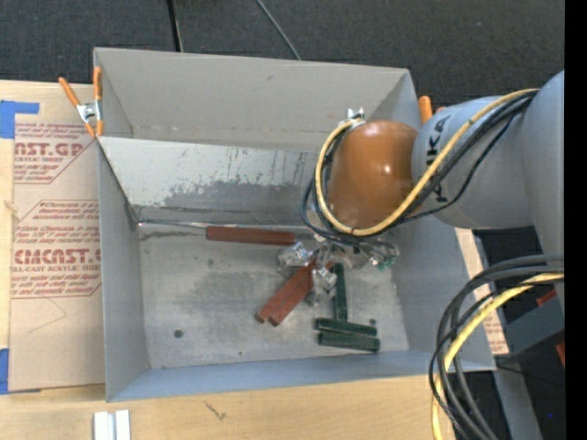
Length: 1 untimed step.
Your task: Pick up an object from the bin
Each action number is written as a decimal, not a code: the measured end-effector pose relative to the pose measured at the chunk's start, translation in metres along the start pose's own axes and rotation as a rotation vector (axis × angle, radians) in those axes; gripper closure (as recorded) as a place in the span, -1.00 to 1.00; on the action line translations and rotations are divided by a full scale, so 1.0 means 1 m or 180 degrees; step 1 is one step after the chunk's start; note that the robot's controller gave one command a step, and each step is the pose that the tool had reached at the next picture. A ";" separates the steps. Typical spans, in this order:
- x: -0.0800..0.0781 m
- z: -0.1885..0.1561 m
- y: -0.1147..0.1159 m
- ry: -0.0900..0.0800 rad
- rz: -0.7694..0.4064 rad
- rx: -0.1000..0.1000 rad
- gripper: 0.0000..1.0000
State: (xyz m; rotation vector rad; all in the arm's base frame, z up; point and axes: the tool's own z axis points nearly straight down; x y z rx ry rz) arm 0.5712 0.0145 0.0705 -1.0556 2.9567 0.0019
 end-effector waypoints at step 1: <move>-0.027 -0.148 0.016 -0.0006 -0.0066 0.0003 1.00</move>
Offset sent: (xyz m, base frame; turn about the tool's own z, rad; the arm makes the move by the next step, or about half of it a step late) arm 0.0000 0.0000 0.0000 0.0000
